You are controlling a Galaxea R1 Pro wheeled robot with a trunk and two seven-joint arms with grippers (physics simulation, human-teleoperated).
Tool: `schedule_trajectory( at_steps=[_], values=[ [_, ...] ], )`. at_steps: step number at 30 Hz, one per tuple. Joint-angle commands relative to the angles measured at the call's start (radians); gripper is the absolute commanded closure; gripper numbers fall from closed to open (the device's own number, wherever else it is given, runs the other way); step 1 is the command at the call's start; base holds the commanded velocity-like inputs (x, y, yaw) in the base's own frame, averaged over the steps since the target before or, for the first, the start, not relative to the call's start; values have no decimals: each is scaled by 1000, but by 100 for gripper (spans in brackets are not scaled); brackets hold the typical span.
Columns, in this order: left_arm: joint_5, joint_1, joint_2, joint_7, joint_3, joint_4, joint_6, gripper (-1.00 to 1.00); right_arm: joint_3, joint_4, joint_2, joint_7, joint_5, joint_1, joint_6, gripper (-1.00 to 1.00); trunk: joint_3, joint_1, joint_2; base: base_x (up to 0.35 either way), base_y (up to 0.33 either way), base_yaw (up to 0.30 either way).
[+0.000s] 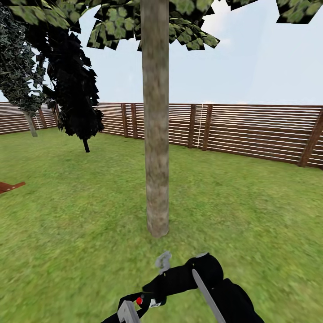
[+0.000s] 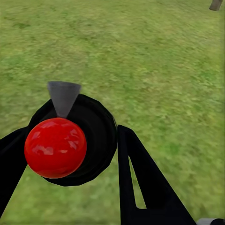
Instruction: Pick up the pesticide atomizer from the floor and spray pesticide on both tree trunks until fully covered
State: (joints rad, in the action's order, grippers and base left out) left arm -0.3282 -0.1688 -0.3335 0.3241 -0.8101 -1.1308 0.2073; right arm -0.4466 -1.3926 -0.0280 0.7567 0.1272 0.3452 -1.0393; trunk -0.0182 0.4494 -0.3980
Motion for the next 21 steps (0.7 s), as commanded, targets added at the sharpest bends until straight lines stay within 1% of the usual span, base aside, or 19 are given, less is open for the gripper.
schedule_trajectory(
  at_steps=[1,8,12,16,21],
  values=[
    [-11,-2,-1,3,-3,1,1,100,1,0,2,-5,9,1,-8,100,-2,1,-2,0,0,0],
    [-11,-2,-1,3,-4,0,2,100,8,0,9,-6,8,2,-8,100,-2,1,-2,0,0,0],
    [-10,-2,-1,3,-4,0,3,100,37,0,10,-7,5,2,-8,100,-2,1,-2,0,0,0],
    [-10,-2,-1,3,-5,0,3,100,48,0,8,-7,-18,0,-8,100,-2,1,-2,0,0,0],
    [-9,-1,-1,4,-6,0,3,100,50,0,7,-7,-25,0,-8,100,-2,1,-2,0,0,0]
  ],
)
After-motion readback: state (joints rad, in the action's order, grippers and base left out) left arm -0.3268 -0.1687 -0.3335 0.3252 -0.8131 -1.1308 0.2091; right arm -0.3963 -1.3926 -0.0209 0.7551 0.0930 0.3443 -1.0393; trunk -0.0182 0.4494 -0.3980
